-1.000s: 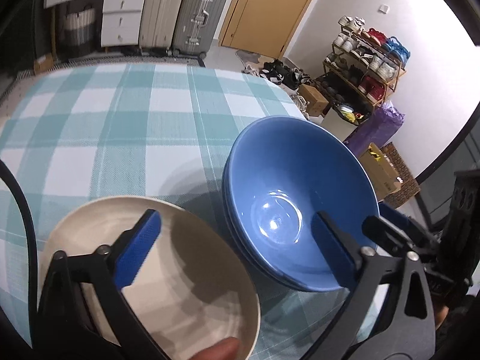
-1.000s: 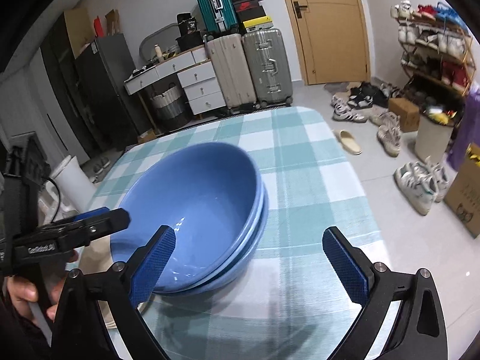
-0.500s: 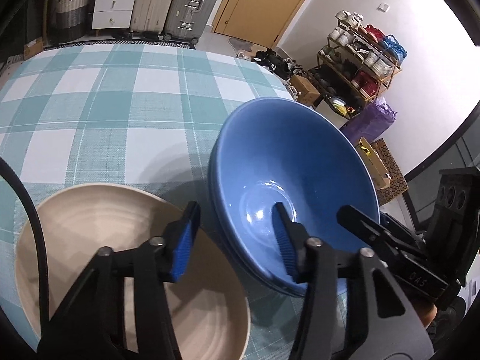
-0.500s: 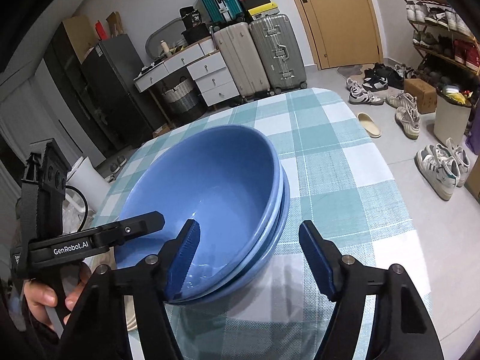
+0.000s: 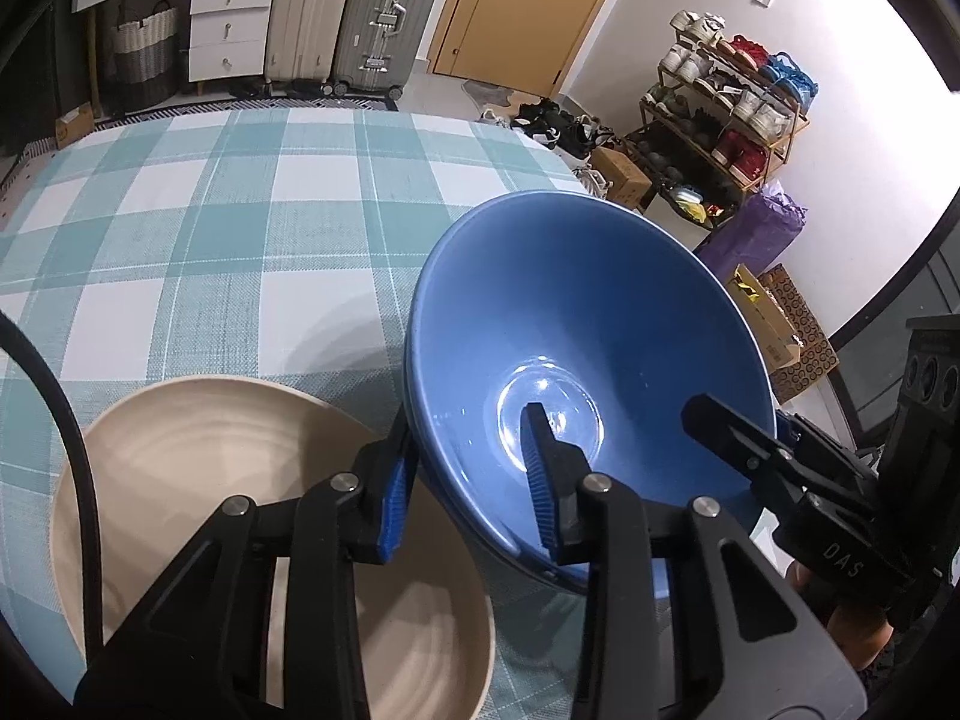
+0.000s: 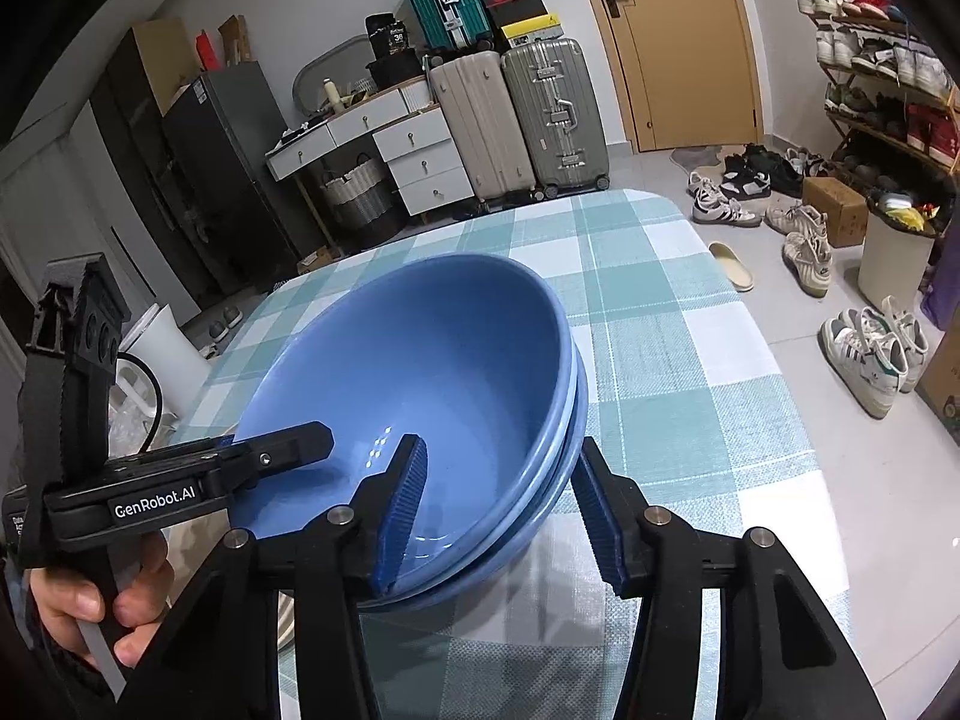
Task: Organize plates and bowls
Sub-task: 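Close both tools on the rim of the stacked blue bowls, then lift the stacked blue bowls and carry them over the cream plate stack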
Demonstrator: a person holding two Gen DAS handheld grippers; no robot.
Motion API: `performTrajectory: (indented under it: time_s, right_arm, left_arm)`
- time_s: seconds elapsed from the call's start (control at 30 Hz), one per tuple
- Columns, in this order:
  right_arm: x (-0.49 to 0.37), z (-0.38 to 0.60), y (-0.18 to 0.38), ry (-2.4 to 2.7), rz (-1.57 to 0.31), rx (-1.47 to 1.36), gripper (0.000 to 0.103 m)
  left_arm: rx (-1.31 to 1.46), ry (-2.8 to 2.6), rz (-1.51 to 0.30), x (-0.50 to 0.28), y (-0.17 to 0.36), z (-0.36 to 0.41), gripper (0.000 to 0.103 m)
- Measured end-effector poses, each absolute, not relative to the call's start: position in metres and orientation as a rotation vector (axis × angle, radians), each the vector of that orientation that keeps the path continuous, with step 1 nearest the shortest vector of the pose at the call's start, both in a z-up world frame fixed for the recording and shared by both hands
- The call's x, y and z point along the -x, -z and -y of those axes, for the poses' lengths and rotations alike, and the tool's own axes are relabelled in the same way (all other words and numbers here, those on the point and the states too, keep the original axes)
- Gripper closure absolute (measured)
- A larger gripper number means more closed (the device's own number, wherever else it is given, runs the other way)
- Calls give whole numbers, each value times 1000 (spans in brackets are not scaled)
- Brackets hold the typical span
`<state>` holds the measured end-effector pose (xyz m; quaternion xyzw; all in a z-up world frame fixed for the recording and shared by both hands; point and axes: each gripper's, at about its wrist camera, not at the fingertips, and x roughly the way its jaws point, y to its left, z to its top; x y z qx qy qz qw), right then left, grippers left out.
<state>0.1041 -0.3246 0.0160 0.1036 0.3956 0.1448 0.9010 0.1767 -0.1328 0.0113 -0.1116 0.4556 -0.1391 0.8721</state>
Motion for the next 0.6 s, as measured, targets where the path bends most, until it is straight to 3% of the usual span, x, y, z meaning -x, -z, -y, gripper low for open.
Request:
performTrajectory:
  time_s: [0.6]
  right_arm:
    - [-75,332,-47,-276,-766,-204,52]
  left_arm:
    - [188,303,-861,-139,-52,143,72]
